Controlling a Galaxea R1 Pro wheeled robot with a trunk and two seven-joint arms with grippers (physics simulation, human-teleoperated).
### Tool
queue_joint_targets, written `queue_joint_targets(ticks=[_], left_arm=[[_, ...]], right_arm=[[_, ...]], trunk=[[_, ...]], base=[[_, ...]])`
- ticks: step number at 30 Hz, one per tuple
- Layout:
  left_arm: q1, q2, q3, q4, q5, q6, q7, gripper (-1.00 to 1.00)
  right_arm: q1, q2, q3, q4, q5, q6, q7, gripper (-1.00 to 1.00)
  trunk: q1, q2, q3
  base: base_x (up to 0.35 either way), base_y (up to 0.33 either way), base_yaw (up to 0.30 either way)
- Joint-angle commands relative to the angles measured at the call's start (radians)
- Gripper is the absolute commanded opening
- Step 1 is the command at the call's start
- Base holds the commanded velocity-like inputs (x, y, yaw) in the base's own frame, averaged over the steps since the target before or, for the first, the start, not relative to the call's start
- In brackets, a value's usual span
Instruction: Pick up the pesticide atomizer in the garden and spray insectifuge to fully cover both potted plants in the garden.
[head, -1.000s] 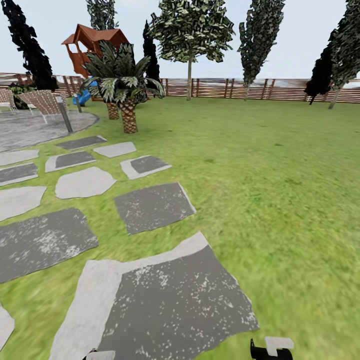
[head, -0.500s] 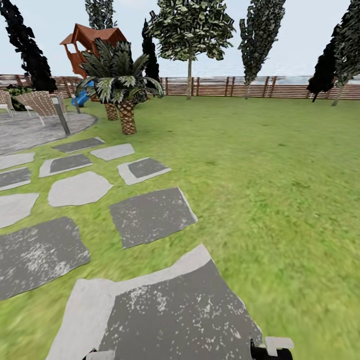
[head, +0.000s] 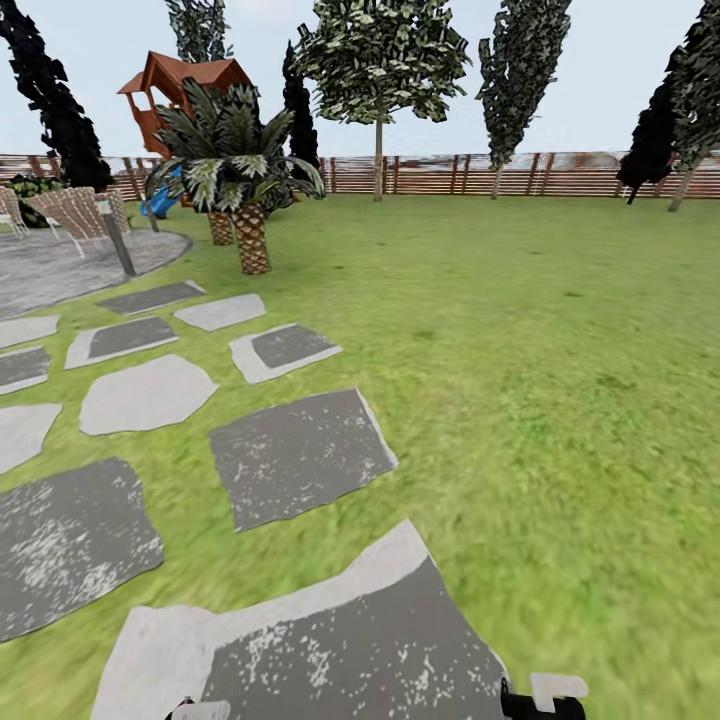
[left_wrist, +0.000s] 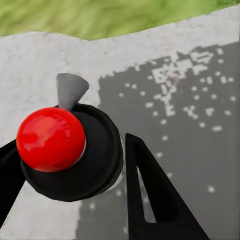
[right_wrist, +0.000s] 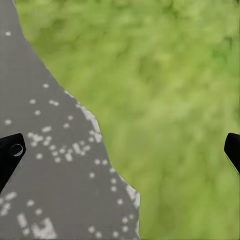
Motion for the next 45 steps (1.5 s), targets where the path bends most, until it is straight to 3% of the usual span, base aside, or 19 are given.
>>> queue_joint_targets(ticks=[1, 45], left_arm=[[-0.001, 0.000, 0.005, 0.001, -0.005, -0.004, 0.001, -1.00], [-0.001, 0.000, 0.004, 0.001, -0.005, -0.004, 0.001, -1.00]], right_arm=[[-0.001, 0.000, -0.008, 0.001, 0.011, -0.003, -0.003, 1.00], [-0.001, 0.000, -0.008, 0.001, 0.011, -0.003, -0.003, 1.00]], trunk=[[0.000, 0.000, -0.001], [0.000, 0.000, -0.001]], base=[[0.340, 0.000, 0.000], [0.340, 0.000, 0.000]])
